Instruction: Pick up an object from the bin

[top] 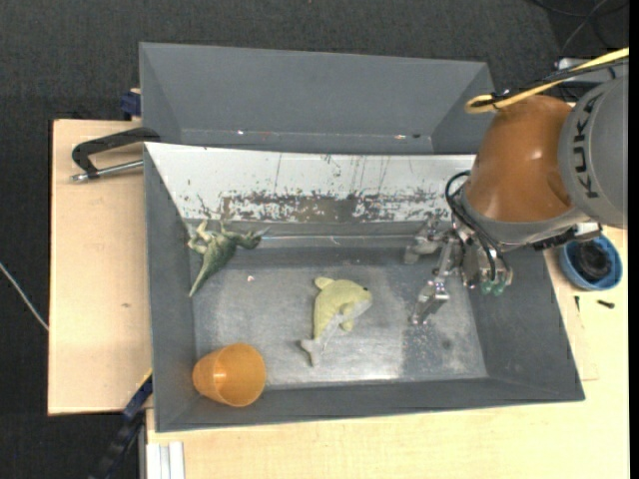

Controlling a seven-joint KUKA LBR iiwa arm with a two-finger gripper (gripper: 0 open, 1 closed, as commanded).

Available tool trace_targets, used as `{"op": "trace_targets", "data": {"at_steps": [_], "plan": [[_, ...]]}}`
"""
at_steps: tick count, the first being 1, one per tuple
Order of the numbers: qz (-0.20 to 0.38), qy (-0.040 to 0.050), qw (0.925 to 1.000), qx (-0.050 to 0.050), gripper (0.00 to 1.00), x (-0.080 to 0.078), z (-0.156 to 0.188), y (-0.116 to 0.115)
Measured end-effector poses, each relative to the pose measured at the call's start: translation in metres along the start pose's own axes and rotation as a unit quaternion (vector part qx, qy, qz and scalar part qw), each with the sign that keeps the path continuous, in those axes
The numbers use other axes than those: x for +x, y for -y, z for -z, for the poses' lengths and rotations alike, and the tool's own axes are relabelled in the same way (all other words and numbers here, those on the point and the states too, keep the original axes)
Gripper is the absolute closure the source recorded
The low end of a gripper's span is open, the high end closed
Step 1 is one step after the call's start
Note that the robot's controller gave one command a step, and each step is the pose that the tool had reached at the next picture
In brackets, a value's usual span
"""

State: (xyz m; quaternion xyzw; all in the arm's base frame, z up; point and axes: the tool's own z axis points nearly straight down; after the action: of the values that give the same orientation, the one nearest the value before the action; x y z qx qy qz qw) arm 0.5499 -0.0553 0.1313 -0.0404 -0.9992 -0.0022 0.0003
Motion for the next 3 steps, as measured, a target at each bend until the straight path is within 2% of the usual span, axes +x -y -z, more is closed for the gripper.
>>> {"op": "trace_targets", "data": {"at_steps": [1,2,3], "plan": [[0.098,0.0015,0.9952,0.001,0.0,0.051,-0.058,-0.094],[0.199,0.0054,0.9801,0.001,0.0,0.041,-0.059,-0.155],[0.198,0.0061,0.9801,0.001,1.0,0.04,-0.059,-0.155]]}}
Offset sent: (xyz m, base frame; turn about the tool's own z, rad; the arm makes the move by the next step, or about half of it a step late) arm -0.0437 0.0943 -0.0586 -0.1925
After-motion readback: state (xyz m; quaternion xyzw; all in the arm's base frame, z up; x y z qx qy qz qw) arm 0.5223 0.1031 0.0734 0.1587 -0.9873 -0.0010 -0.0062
